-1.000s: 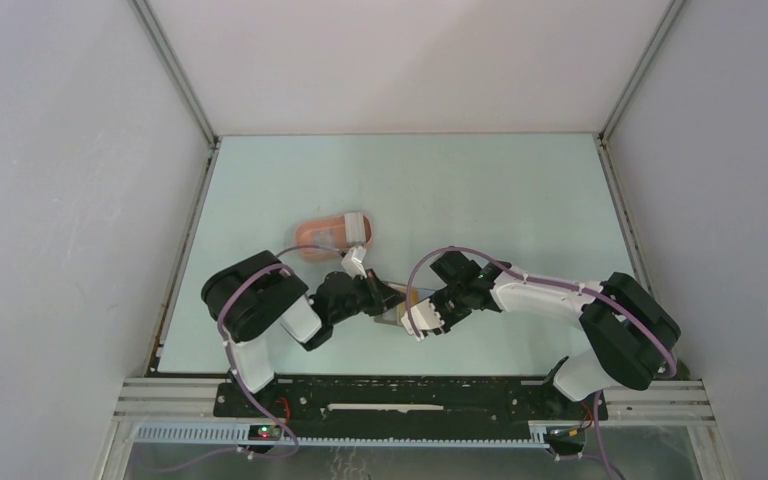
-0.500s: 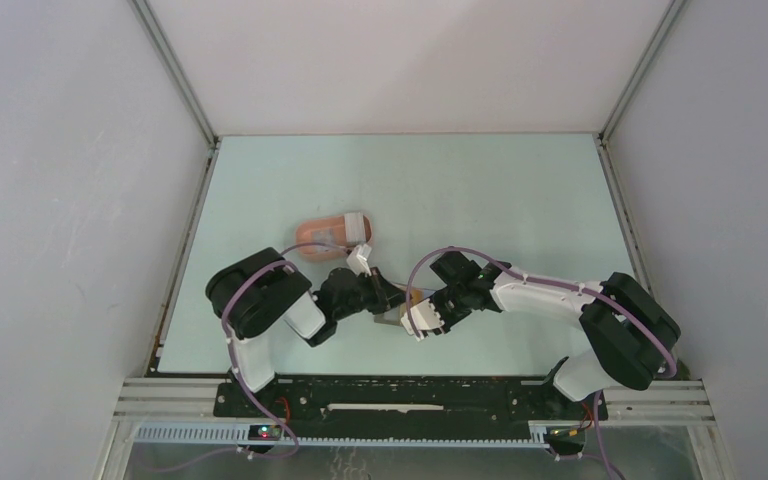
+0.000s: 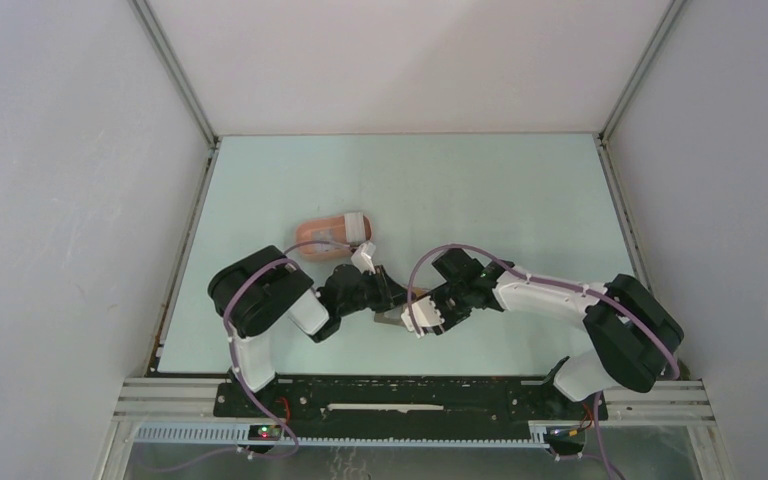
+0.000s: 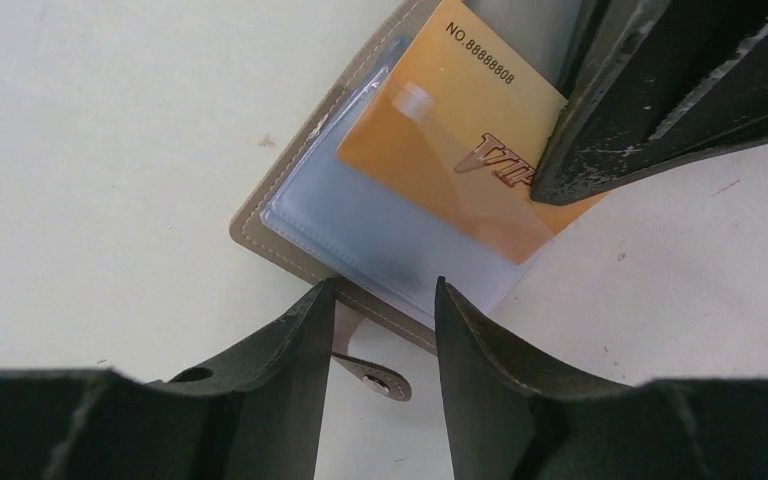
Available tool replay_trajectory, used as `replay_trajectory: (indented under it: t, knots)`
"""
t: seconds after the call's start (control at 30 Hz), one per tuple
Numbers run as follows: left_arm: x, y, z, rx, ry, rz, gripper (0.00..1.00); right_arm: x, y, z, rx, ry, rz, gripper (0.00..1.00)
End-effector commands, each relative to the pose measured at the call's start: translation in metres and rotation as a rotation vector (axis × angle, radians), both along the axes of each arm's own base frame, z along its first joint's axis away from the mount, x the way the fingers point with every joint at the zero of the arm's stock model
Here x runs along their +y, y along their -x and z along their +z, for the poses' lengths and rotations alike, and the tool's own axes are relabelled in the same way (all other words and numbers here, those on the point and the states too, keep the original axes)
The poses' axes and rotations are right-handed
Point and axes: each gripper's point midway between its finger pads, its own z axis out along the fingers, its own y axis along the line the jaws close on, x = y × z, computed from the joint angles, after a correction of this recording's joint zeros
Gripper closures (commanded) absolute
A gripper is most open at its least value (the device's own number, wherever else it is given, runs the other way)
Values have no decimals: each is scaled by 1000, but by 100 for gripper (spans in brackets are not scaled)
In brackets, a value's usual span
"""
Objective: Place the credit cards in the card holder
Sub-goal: Insert the credit card into the card holder.
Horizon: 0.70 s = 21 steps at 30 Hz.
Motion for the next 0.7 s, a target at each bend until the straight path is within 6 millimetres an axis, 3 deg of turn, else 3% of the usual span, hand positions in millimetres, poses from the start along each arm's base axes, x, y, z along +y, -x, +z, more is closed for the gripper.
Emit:
replay_trajectory:
  t: [0.0, 0.17, 0.47, 0.67]
  knots:
    - [10, 8, -25, 49, -118, -15, 78, 10, 1, 23, 14, -97, -5, 49]
    - [12, 5, -20, 30, -139, -10, 69, 15, 9, 43, 45, -184, 9, 50]
    - [9, 5, -19, 32, -140, -25, 67, 33, 26, 61, 68, -269, 78, 52]
    - [7, 4, -19, 36, -140, -32, 67, 68, 31, 57, -38, -265, 169, 72]
